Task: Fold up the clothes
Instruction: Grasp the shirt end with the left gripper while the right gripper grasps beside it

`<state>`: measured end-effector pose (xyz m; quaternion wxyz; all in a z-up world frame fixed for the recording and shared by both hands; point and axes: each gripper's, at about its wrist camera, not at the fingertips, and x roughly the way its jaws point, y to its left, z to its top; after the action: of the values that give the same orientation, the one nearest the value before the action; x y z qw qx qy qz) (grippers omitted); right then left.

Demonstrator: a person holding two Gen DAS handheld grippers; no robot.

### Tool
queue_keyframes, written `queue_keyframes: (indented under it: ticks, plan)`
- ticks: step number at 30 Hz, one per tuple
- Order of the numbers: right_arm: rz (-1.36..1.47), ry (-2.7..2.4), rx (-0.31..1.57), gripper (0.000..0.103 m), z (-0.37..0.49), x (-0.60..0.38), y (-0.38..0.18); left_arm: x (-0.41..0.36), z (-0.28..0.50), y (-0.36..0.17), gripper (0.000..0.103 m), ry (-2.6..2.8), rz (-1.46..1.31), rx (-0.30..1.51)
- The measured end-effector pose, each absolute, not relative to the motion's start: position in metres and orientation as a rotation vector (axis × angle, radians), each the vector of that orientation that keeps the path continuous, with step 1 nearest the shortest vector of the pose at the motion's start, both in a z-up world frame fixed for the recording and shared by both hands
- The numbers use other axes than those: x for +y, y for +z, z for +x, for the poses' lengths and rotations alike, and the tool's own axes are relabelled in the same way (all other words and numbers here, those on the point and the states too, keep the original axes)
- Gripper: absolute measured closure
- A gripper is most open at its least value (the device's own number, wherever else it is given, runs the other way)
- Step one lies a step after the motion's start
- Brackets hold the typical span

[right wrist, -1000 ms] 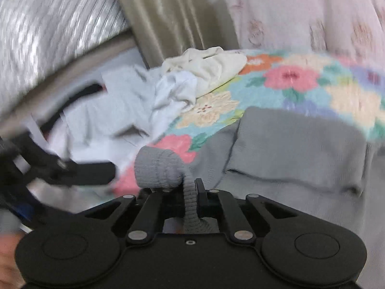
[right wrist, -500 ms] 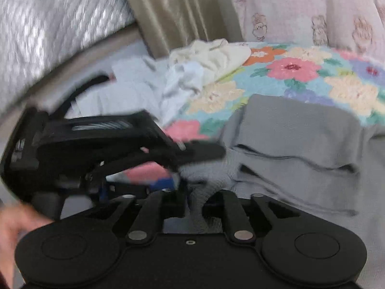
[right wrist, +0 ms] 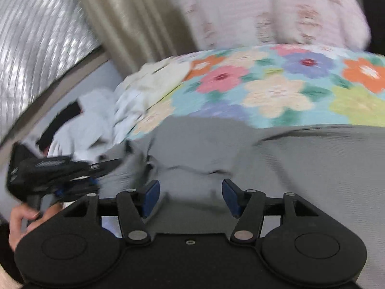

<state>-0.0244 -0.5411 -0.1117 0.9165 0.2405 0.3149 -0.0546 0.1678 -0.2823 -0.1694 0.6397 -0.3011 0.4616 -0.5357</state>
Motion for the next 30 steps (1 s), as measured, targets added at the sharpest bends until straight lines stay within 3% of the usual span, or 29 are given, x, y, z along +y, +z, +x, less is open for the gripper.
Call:
queue_keyframes:
  ticks: [1, 4, 10, 15, 17, 24, 25, 26, 27, 30]
  plan:
    - [0.485, -0.140, 0.628, 0.026, -0.030, -0.556, -0.116, -0.297, 0.159, -0.163, 0.089, -1.281, -0.695, 1.046]
    - [0.509, -0.204, 0.565, 0.025, -0.048, -0.600, -0.131, -0.358, 0.124, -0.168, 0.087, -1.345, -0.597, 1.108]
    - [0.886, -0.160, 0.437, 0.025, -0.083, -0.664, -0.168, -0.414, 0.089, -0.222, 0.086, -1.325, -0.314, 1.241]
    - [0.803, -0.046, 0.440, 0.023, -0.055, -0.650, -0.164, -0.396, 0.100, -0.240, 0.086, -1.311, -0.409, 1.326]
    - [0.746, -0.011, 0.472, 0.018, -0.039, -0.639, -0.165, -0.395, 0.099, -0.237, 0.086, -1.310, -0.380, 1.322]
    - [0.571, -0.080, 0.647, 0.018, 0.001, -0.620, -0.186, -0.399, 0.093, -0.234, 0.086, -1.333, -0.323, 1.284]
    - [0.587, -0.068, 0.638, 0.034, 0.002, -0.622, -0.188, -0.399, 0.093, -0.235, 0.086, -1.334, -0.325, 1.283]
    - [0.600, -0.035, 0.623, 0.075, 0.002, -0.622, -0.187, -0.399, 0.093, -0.235, 0.086, -1.334, -0.328, 1.277]
    - [0.612, 0.014, 0.604, 0.093, 0.002, -0.622, -0.184, -0.398, 0.092, -0.232, 0.086, -1.338, -0.328, 1.264]
    - [0.497, 0.052, 0.531, 0.094, -0.011, -0.607, -0.157, -0.393, 0.090, -0.212, 0.085, -1.382, -0.351, 1.189]
